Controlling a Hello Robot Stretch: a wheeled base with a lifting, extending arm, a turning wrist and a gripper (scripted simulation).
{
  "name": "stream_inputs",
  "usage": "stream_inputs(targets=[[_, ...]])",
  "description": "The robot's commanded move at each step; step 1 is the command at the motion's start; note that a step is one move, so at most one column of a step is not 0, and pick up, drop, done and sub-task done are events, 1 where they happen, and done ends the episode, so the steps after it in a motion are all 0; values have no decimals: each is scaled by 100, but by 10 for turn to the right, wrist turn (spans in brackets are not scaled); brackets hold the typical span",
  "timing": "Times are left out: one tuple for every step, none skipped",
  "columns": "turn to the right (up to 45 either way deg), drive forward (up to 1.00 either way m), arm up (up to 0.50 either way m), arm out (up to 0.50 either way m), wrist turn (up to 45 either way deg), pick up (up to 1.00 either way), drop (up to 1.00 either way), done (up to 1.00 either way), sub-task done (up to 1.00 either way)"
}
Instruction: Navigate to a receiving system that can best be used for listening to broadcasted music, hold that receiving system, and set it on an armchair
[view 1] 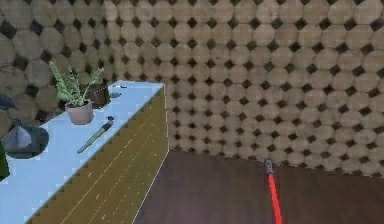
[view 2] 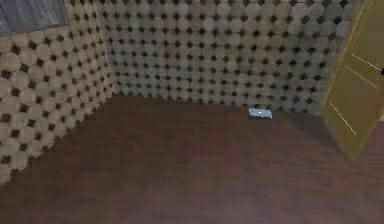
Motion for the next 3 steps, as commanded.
stream_inputs(targets=[[0, 40, 0, 0, 0, 0, 0, 0, 0], [-450, 0, 0, 0, 0, 0, 0, 0, 0], [-450, 0, 0, 0, 0, 0, 0, 0, 0]])
